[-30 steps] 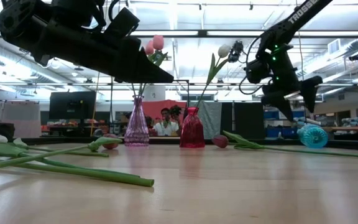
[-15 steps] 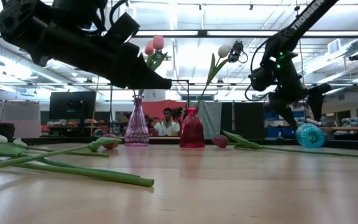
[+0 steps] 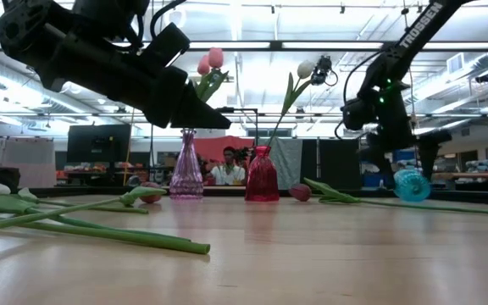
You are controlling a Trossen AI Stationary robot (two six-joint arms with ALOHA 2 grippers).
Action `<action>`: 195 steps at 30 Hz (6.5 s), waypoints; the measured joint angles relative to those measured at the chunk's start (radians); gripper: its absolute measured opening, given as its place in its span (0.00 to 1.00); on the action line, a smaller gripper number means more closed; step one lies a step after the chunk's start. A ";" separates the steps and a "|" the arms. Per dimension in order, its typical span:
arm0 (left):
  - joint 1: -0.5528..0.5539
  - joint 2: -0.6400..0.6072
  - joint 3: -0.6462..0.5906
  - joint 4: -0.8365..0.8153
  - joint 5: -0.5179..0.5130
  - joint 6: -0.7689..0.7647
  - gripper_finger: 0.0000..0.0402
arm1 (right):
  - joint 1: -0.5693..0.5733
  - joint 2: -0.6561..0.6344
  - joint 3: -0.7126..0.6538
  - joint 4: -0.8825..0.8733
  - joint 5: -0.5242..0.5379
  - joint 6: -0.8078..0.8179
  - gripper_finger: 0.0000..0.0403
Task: Sort flowers into vase by color
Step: Move the blue vase to the center of the table, then put the top red flower into the blue vase
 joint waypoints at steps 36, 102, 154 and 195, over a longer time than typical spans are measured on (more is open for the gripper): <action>0.000 0.000 0.000 0.046 0.095 -0.001 0.62 | 0.505 -0.568 -0.234 0.256 0.131 0.078 0.77; 0.014 -0.028 0.000 -0.152 0.110 -0.225 0.62 | 1.114 -0.224 -0.416 1.077 0.199 -0.428 0.94; 0.037 -0.028 0.000 0.077 0.156 -0.299 0.62 | 1.074 -0.474 -0.340 0.821 0.103 -0.349 0.02; 0.108 -0.041 0.117 0.183 0.360 -0.147 0.03 | 1.097 -0.187 -0.338 1.827 0.046 -0.722 0.22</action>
